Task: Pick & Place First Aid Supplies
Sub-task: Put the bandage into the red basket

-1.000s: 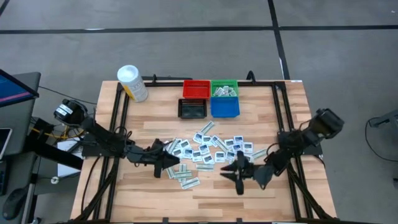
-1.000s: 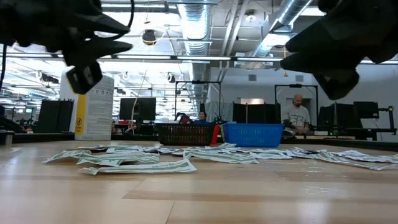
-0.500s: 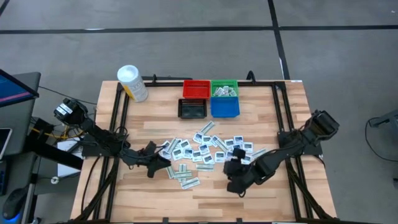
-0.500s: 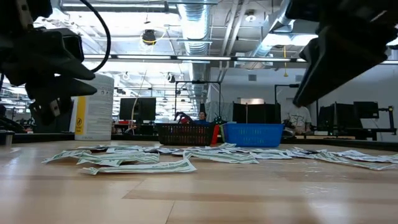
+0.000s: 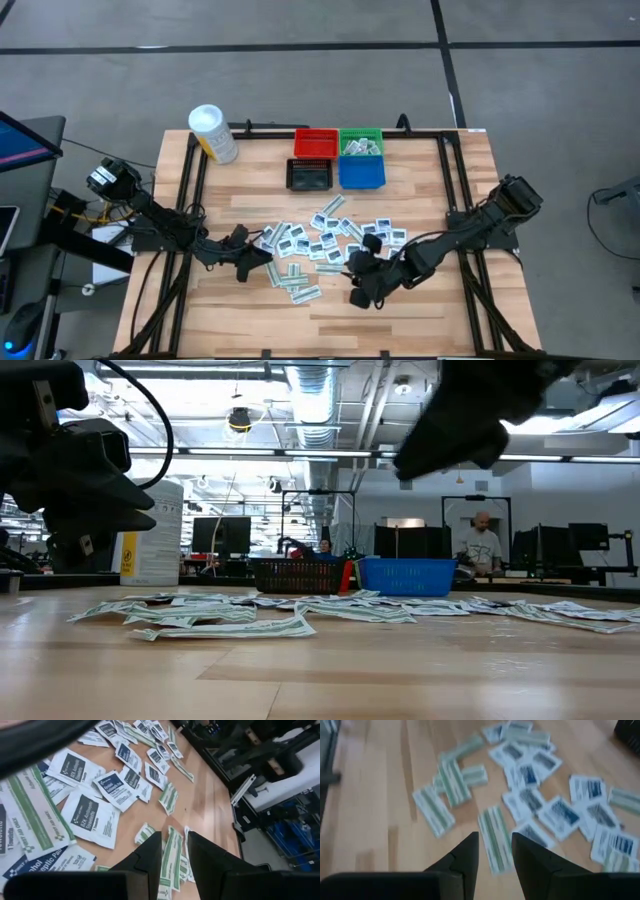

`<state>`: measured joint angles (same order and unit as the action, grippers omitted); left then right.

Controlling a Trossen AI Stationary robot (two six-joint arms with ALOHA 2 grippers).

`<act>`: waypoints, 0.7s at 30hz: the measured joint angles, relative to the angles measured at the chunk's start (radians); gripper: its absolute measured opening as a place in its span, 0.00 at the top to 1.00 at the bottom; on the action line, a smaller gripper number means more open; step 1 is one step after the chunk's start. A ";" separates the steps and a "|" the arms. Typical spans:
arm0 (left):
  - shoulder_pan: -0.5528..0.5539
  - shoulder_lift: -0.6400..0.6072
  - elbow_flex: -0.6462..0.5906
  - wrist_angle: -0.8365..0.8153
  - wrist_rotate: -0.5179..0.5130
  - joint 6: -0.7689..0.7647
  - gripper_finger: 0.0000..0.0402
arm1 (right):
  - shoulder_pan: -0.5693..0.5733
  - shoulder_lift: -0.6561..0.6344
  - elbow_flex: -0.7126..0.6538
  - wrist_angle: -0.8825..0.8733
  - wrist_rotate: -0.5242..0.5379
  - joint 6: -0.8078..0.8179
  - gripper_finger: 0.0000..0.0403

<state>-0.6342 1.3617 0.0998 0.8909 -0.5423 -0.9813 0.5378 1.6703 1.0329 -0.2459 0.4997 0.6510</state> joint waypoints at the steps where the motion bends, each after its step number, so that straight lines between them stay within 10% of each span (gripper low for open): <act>1: 0.000 0.000 0.000 0.000 0.000 0.000 0.76 | -0.004 0.000 0.000 0.023 0.011 0.000 0.73; 12: 0.038 0.000 0.005 0.005 -0.104 0.015 0.76 | -0.037 -0.002 0.000 0.120 0.093 -0.142 0.73; 21: 0.128 0.000 0.005 0.003 -0.110 0.363 0.76 | -0.223 -0.003 0.000 0.121 0.417 -0.321 0.73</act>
<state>-0.5061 1.3617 0.1047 0.8944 -0.6521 -0.6179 0.3152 1.6678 1.0332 -0.1248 0.9164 0.3302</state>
